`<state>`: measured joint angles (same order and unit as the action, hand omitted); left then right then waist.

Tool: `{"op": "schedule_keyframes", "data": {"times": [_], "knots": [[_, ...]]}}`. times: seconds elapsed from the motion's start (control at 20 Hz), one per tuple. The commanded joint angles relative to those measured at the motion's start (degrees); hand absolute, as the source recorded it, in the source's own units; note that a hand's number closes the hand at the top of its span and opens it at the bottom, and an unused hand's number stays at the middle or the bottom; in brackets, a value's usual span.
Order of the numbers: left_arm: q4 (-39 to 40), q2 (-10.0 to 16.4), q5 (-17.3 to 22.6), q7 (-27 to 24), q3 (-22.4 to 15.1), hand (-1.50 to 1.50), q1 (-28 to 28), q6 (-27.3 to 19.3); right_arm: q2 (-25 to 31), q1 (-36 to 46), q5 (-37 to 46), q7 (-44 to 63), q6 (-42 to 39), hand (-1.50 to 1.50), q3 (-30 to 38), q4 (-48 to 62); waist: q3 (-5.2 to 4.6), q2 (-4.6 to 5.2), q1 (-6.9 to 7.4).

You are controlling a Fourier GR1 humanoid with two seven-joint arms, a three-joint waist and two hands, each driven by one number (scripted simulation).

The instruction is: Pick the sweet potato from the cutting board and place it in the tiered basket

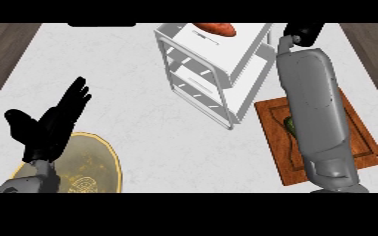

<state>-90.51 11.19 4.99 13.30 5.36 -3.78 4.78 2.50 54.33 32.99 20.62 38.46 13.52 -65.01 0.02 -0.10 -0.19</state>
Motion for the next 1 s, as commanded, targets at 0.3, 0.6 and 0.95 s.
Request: {"op": "schedule_keyframes", "data": {"times": [0.3, 0.6, 0.95], "knots": [[-3.6, 1.5, 2.4, 0.3, 1.8, 0.0, 4.5, 2.9, 10.2, -14.3, -4.4, 7.0, -4.7, -1.5, 5.8, -22.8, -0.02, -0.29, -0.38], [1.5, 0.8, 0.7, -0.5, 2.0, 0.0, -0.9, 1.5, 18.0, -25.2, -13.8, 8.4, -13.0, -1.5, 13.2, -34.7, -0.02, -0.05, -0.68], [1.5, -0.8, -1.6, -1.6, 0.7, 0.0, 0.0, 0.3, 25.0, -35.5, -27.9, 5.4, -23.2, -1.5, 23.7, -40.1, -0.01, -0.01, -0.48]]}}
